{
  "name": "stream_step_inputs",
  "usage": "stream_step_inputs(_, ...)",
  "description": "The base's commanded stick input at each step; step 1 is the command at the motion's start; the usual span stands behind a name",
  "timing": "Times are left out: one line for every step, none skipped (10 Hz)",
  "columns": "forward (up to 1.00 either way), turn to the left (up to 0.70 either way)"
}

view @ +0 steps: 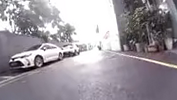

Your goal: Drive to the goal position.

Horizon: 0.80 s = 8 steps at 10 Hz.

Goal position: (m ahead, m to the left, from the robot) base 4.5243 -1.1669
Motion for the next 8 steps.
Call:
stream_step_inputs(0.70,0.00)
stream_step_inputs(0.70,0.00)
stream_step_inputs(0.70,0.00)
stream_step_inputs(0.70,0.00)
stream_step_inputs(0.70,0.00)
stream_step_inputs(0.70,0.00)
stream_step_inputs(0.70,0.00)
stream_step_inputs(0.70,0.00)
